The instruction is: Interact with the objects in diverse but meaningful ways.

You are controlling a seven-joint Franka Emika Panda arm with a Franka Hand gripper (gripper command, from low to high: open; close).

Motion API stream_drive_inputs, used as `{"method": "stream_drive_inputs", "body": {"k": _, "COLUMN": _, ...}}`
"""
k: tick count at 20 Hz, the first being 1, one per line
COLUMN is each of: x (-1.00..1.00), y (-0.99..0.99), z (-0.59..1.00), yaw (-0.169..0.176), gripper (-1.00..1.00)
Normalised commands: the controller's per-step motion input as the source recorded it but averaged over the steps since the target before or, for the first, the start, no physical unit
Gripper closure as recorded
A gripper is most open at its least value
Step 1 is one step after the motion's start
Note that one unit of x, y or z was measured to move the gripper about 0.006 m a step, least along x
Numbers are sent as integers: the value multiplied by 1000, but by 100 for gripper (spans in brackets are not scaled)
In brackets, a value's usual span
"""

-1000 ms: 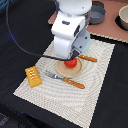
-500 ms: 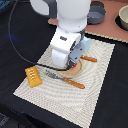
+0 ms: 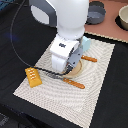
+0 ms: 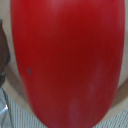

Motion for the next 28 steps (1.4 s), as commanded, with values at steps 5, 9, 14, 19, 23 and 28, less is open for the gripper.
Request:
{"method": "stream_drive_inputs", "body": {"k": 5, "x": 288, "y": 30, "z": -6, "yaw": -7, "gripper": 100}}
{"method": "stream_drive_inputs", "body": {"k": 9, "x": 263, "y": 21, "z": -3, "yaw": -8, "gripper": 100}}
{"method": "stream_drive_inputs", "body": {"k": 14, "x": 94, "y": 99, "z": 606, "yaw": -24, "gripper": 100}}
{"method": "stream_drive_inputs", "body": {"k": 19, "x": -337, "y": 296, "z": 1000, "yaw": -51, "gripper": 100}}
{"method": "stream_drive_inputs", "body": {"k": 23, "x": -462, "y": 419, "z": 1000, "yaw": -29, "gripper": 100}}
{"method": "stream_drive_inputs", "body": {"k": 28, "x": -567, "y": 549, "z": 820, "yaw": -14, "gripper": 100}}
